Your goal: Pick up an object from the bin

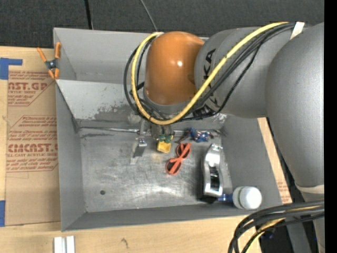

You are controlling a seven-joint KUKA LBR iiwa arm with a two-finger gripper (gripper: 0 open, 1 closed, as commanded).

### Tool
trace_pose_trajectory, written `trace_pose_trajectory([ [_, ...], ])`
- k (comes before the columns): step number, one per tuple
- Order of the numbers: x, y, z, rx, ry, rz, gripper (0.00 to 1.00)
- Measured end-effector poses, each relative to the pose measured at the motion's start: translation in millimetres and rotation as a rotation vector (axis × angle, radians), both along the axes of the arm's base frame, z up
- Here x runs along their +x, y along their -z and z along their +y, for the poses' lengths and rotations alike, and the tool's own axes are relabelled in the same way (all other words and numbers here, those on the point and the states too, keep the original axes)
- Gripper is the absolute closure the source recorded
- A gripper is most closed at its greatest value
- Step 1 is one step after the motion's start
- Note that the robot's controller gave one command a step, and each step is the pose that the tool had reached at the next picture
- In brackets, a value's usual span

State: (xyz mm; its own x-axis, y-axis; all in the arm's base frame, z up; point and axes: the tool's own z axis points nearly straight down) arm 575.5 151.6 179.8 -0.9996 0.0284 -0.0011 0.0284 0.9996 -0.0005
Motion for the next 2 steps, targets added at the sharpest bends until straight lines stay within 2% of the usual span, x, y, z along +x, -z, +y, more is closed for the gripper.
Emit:
trace_pose_trajectory([
  [1,-6.1,9.8,-45.9,0.003,-0.085,-0.002,0.00],
  [2,-7.7,12.5,-68.3,-0.003,0.034,0.000,0.00],
])
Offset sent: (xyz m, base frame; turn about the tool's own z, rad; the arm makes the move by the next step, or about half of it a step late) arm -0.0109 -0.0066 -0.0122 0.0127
